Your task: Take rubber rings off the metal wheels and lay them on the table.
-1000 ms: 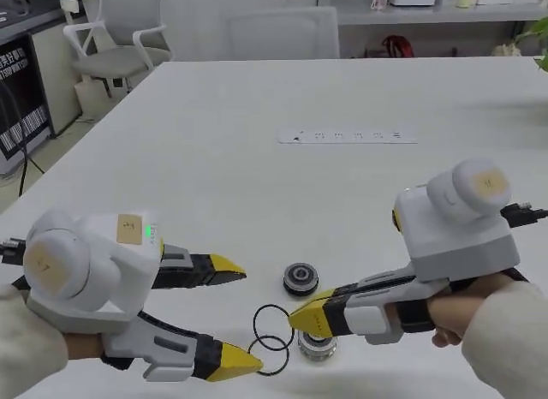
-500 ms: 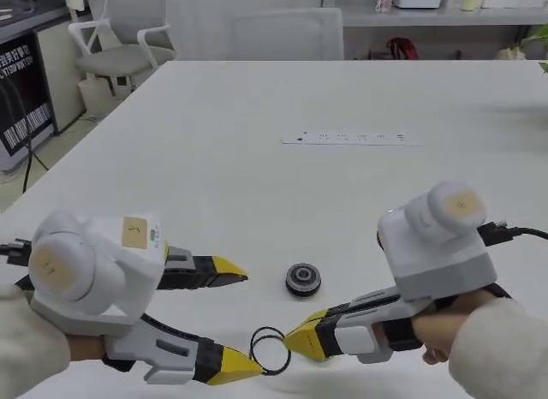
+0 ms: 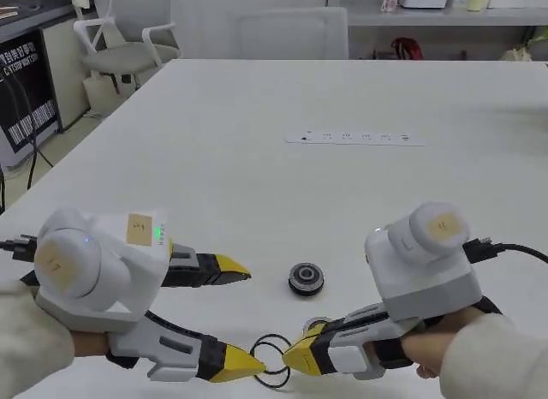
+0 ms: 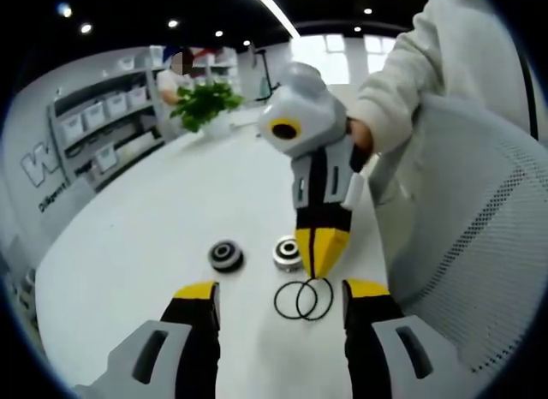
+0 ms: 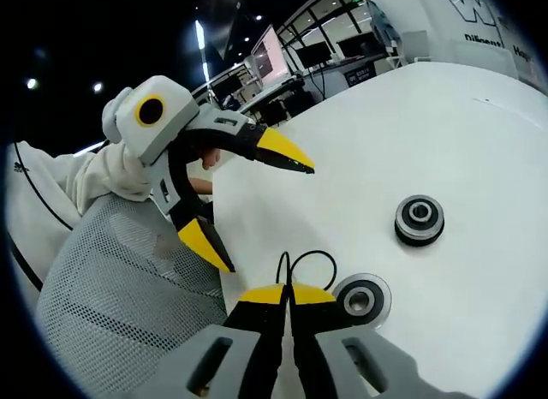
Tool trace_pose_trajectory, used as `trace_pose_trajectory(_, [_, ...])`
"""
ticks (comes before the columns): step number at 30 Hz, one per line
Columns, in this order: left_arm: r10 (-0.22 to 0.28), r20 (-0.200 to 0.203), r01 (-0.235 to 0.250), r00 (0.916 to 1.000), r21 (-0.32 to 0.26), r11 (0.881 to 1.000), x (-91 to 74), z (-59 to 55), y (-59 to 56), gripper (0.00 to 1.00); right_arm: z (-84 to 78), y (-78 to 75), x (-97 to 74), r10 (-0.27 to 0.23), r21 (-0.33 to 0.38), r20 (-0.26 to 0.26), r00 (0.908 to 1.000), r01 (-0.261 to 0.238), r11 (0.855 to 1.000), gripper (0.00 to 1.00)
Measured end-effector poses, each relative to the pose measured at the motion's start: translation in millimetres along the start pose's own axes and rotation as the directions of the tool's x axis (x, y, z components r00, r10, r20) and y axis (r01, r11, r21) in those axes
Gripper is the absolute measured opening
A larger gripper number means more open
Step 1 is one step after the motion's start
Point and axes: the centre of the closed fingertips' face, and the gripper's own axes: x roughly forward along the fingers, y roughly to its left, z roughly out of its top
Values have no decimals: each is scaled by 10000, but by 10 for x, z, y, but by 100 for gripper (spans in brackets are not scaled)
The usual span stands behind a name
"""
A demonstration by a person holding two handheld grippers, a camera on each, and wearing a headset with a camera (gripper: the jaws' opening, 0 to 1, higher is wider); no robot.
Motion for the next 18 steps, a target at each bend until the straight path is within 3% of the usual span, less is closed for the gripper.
trace_pose_trajectory(8, [-13,-30,13,10000,23,10000,-1,-7,1,58,-55,-104,2,-393,-65,-112,9992,392,9992,0])
trace_pose_trajectory(18, [4,-70,-4,10000,37,10000,-3,-15,1,58,-56,-101,-8,-419,-232,-132,9990,415,9989,0])
